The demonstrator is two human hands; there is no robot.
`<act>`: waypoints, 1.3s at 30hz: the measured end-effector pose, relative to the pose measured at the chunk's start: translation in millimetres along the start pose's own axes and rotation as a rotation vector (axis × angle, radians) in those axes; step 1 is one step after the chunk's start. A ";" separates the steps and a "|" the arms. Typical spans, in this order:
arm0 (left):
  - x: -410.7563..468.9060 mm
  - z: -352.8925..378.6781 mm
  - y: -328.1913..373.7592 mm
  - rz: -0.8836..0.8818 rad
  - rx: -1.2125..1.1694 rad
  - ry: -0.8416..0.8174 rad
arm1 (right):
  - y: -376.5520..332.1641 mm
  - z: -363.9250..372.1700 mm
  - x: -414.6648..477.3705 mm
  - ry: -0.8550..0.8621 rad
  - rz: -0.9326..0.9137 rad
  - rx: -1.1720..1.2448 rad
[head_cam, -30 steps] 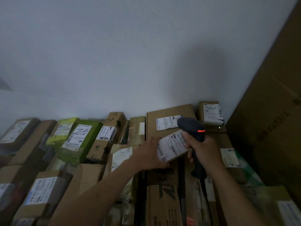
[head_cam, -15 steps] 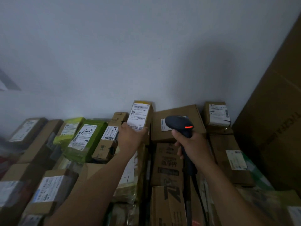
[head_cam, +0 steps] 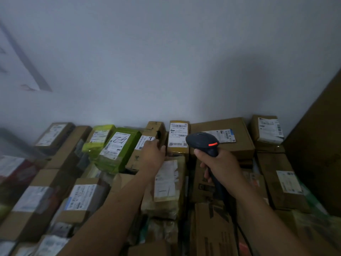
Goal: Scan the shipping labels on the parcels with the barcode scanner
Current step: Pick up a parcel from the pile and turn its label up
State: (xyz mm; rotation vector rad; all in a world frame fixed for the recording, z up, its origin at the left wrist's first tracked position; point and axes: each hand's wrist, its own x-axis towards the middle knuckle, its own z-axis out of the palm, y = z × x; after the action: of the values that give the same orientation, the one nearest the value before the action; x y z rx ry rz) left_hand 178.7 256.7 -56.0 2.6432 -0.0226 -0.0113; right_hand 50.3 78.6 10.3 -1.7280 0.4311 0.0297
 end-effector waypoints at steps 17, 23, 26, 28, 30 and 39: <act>-5.4 -20.2 -111.5 0.015 0.318 -0.041 | -28.6 141.1 -65.2 0.073 0.110 -0.157; -6.4 -27.8 -114.4 -0.031 -0.007 0.062 | -29.5 159.9 -75.6 0.124 0.107 -0.251; -10.8 -51.8 -115.5 -0.038 -0.267 0.081 | -40.1 161.0 -86.6 0.134 0.077 -0.250; -16.3 -69.9 -120.9 -0.002 -0.384 0.115 | -48.3 162.2 -96.1 0.148 0.049 -0.229; -26.5 -90.4 -127.6 0.070 -0.498 0.139 | -55.1 163.6 -108.8 0.163 0.026 -0.188; -123.7 -167.3 -160.8 0.049 -0.717 -0.153 | -69.9 161.1 -187.8 0.131 0.036 -0.002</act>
State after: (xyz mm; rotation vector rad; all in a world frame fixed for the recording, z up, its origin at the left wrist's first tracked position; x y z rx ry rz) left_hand 59.3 480.2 14.7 1.9195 -0.1125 -0.1719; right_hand -68.2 292.1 90.8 -1.7303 0.5590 -0.0572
